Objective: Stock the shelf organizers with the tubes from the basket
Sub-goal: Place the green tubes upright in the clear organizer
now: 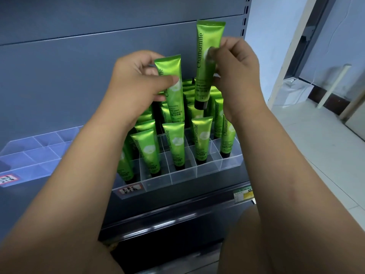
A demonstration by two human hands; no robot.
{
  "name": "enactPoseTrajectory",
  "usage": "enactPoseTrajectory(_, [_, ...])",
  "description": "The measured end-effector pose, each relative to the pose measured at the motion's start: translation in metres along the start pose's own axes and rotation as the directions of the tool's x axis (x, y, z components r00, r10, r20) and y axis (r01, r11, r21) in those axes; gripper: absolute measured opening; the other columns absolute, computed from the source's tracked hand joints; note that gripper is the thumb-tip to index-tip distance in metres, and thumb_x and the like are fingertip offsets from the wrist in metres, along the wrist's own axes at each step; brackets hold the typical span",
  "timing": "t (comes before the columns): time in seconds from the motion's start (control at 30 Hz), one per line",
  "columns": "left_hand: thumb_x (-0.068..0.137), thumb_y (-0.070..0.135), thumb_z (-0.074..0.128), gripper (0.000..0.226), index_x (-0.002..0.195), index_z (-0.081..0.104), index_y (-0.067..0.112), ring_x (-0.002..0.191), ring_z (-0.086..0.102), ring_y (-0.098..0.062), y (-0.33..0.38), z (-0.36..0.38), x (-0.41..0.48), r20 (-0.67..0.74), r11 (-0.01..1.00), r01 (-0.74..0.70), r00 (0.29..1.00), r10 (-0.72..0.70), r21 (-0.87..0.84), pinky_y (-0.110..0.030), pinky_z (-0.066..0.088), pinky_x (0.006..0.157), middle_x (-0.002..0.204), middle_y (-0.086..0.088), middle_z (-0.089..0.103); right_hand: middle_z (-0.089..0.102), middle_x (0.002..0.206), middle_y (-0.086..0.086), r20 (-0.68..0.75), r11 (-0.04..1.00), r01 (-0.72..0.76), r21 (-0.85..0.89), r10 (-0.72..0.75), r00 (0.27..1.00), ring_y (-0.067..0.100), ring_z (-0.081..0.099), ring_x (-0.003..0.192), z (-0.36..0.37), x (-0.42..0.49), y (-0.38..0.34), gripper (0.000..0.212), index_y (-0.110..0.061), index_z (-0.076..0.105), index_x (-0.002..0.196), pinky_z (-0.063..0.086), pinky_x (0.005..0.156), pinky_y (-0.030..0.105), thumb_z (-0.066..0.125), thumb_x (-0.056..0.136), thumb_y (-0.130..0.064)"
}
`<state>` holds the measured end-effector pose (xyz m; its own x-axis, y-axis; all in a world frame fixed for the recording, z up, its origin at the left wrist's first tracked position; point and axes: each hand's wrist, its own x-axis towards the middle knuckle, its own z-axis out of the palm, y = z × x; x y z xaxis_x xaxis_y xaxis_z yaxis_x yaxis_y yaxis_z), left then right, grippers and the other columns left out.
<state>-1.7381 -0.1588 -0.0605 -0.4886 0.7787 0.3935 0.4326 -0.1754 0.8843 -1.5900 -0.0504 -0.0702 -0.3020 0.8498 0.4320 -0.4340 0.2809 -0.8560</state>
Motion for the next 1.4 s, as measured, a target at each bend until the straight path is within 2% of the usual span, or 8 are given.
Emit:
enactPoseTrajectory(0.1, [0.084, 0.011, 0.082, 0.017, 0.092, 0.072, 0.023, 0.082, 0.068, -0.022, -0.002, 0.000, -0.003, -0.013, 1.000, 0.015, 1.000, -0.014, 0.012, -0.041, 0.064, 0.073, 0.092, -0.027, 0.065, 0.069, 0.080, 0.003, 0.008, 0.999, 0.023, -0.036, -0.023, 1.000, 0.017, 0.064, 0.074, -0.001, -0.002, 0.001, 0.008, -0.007, 0.062, 0.097, 0.054, 0.067, 0.033, 0.059, 0.092, -0.001])
enactPoseTrajectory(0.3, [0.083, 0.012, 0.082, 0.010, 0.087, 0.076, 0.020, 0.075, 0.061, -0.013, -0.004, 0.002, -0.004, -0.026, 0.996, 0.083, 0.996, -0.083, 0.033, -0.037, 0.065, 0.073, 0.073, 0.001, 0.055, 0.071, 0.078, 0.003, 0.032, 0.997, 0.014, -0.081, -0.012, 0.999, 0.015, 0.065, 0.071, -0.002, -0.004, 0.002, 0.012, -0.001, 0.066, 0.097, 0.054, 0.063, 0.028, 0.062, 0.087, 0.003])
enactPoseTrajectory(0.53, [0.084, 0.014, 0.081, 0.003, 0.086, 0.079, 0.016, 0.084, 0.068, -0.011, -0.008, 0.002, -0.003, -0.001, 0.991, 0.131, 0.991, -0.131, 0.039, -0.038, 0.065, 0.075, 0.089, -0.012, 0.075, 0.073, 0.073, 0.000, 0.081, 0.975, 0.004, -0.220, 0.014, 0.997, 0.009, 0.066, 0.064, -0.002, -0.006, 0.003, 0.014, -0.008, 0.068, 0.090, 0.049, 0.056, 0.019, 0.068, 0.084, 0.004])
enactPoseTrajectory(0.73, [0.084, 0.010, 0.077, 0.007, 0.081, 0.079, 0.016, 0.074, 0.066, -0.012, -0.014, 0.001, -0.001, -0.033, 0.982, 0.175, 0.984, -0.173, 0.075, -0.036, 0.065, 0.072, 0.085, -0.015, 0.071, 0.071, 0.079, 0.013, 0.148, 0.957, 0.040, -0.287, 0.003, 0.989, 0.017, 0.068, 0.067, -0.005, -0.004, 0.010, 0.033, -0.012, 0.070, 0.103, 0.051, 0.061, 0.022, 0.068, 0.080, 0.010])
enactPoseTrajectory(0.9, [0.082, 0.014, 0.077, 0.015, 0.072, 0.079, 0.024, 0.072, 0.070, -0.015, -0.018, 0.001, -0.001, -0.035, 0.970, 0.191, 0.982, -0.188, 0.151, -0.045, 0.064, 0.081, 0.090, -0.016, 0.076, 0.074, 0.078, 0.012, 0.178, 0.936, 0.049, -0.349, 0.015, 0.984, 0.018, 0.069, 0.067, -0.006, -0.005, 0.015, 0.016, -0.016, 0.067, 0.090, 0.049, 0.060, 0.023, 0.065, 0.088, -0.001])
enactPoseTrajectory(1.1, [0.082, 0.012, 0.082, 0.007, 0.081, 0.080, 0.018, 0.071, 0.070, -0.017, -0.019, 0.000, -0.002, 0.015, 0.947, 0.185, 0.980, -0.196, 0.263, -0.043, 0.064, 0.080, 0.073, -0.006, 0.073, 0.072, 0.069, -0.011, 0.177, 0.883, 0.074, -0.463, 0.010, 0.984, 0.008, 0.065, 0.066, -0.013, -0.002, 0.020, 0.010, -0.010, 0.078, 0.087, 0.059, 0.074, 0.040, 0.070, 0.092, -0.014])
enactPoseTrajectory(1.27, [0.080, 0.014, 0.083, 0.010, 0.075, 0.078, 0.021, 0.077, 0.075, -0.032, -0.019, 0.002, -0.004, 0.023, 0.933, 0.172, 0.982, -0.189, 0.315, -0.049, 0.063, 0.080, 0.075, -0.011, 0.075, 0.068, 0.065, -0.023, 0.205, 0.843, 0.101, -0.528, 0.011, 0.979, -0.007, 0.061, 0.062, -0.015, -0.004, 0.022, 0.011, -0.004, 0.078, 0.089, 0.051, 0.069, 0.022, 0.072, 0.091, -0.013])
enactPoseTrajectory(1.4, [0.078, 0.015, 0.085, 0.009, 0.073, 0.079, 0.019, 0.081, 0.074, -0.039, -0.020, 0.002, -0.005, 0.035, 0.921, 0.172, 0.980, -0.196, 0.350, -0.054, 0.062, 0.080, 0.074, -0.014, 0.075, 0.072, 0.069, -0.008, 0.225, 0.818, 0.105, -0.566, 0.030, 0.974, 0.011, 0.066, 0.062, -0.018, -0.003, 0.024, 0.008, -0.018, 0.080, 0.089, 0.062, 0.074, 0.043, 0.073, 0.089, -0.014])
